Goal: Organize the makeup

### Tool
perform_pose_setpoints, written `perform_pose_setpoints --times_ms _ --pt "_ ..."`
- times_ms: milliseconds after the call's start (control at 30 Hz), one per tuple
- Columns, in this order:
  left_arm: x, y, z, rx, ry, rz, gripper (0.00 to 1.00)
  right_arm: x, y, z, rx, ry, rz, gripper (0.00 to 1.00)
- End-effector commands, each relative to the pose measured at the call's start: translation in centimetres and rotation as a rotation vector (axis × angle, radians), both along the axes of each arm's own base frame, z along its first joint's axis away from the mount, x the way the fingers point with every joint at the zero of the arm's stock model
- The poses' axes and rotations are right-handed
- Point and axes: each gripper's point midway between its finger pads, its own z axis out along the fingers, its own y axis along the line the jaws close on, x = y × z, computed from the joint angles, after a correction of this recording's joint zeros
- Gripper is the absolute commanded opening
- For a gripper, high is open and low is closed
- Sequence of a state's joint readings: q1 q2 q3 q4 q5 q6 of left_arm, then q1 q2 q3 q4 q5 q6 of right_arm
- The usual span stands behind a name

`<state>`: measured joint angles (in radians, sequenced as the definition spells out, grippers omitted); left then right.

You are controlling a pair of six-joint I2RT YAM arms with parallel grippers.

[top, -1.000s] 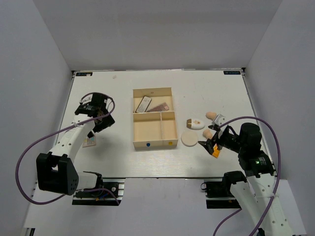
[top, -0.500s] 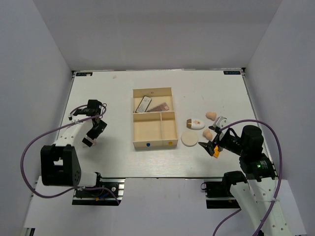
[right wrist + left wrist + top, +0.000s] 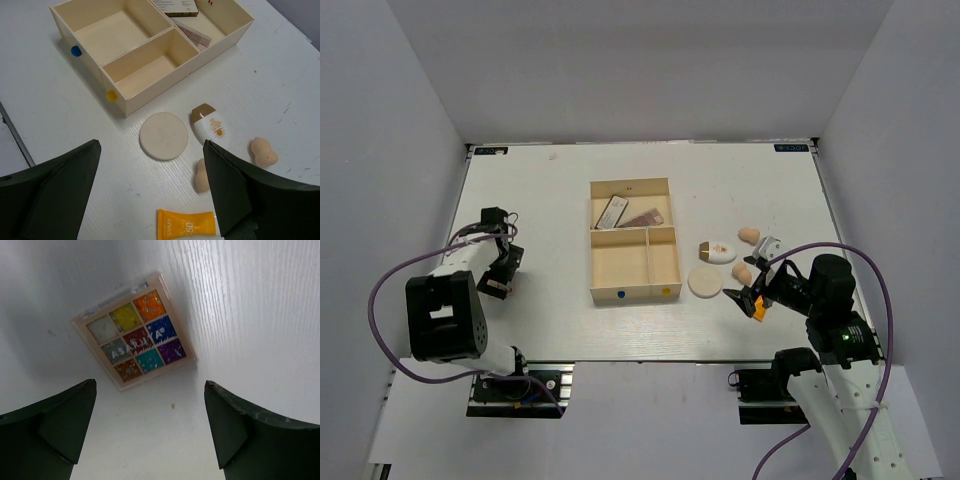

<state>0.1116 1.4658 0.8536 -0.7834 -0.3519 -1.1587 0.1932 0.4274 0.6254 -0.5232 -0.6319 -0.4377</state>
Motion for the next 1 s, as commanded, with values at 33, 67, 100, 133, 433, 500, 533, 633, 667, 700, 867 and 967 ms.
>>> perform_pose_setpoints --times_ms 33,67,100,133,433,500,533,633,667,700,867,967 --pt "1.6 1.2 0.0 -0.005 -0.060 0.079 0.98 0.1 0.3 1.0 0.013 -0.027 0.012 0.89" --pt "2.0 1.3 -0.1 -0.003 -0.079 0.078 0.98 0.2 0.2 0.9 0.012 -0.026 0.009 0.89" --pt "1.9 1.5 -0.3 -0.007 -0.077 0.089 0.98 0.1 0.3 0.8 0.012 -0.023 0.013 0.89" --pt "1.8 1.8 -0.9 -0.012 -0.063 0.099 0.98 0.1 0.3 0.8 0.011 -0.023 0.012 0.89" --pt "3.2 3.0 -1.6 -0.028 -0.063 0.148 0.98 0.4 0.3 0.4 0.008 -0.005 0.010 0.88" --pt "2.9 3.0 -2.4 -0.034 -0.020 0.157 0.98 0.4 0.3 0.4 0.007 0.000 0.009 0.88" --pt "2.7 3.4 -2.4 -0.030 0.005 0.169 0.98 0.5 0.3 0.3 0.005 -0.002 0.009 0.88" --pt "2.1 3.7 -3.2 -0.028 0.049 0.194 0.94 0.6 0.3 0.3 0.006 -0.001 0.009 0.88" --pt "1.8 3.7 -3.5 -0.028 0.052 0.191 0.90 0.6 0.3 0.3 0.006 0.002 0.009 0.88" --pt "1.8 3.6 -3.6 -0.033 0.045 0.190 0.86 0.6 0.3 0.3 0.005 0.002 0.007 0.88" --pt "2.5 2.4 -3.5 -0.089 -0.022 0.138 0.50 0.6 0.4 0.1 0.006 0.009 0.008 0.88" --pt "4.7 0.6 -1.6 -0.145 -0.106 0.007 0.32 0.6 0.4 0.1 0.006 0.012 0.008 0.88"
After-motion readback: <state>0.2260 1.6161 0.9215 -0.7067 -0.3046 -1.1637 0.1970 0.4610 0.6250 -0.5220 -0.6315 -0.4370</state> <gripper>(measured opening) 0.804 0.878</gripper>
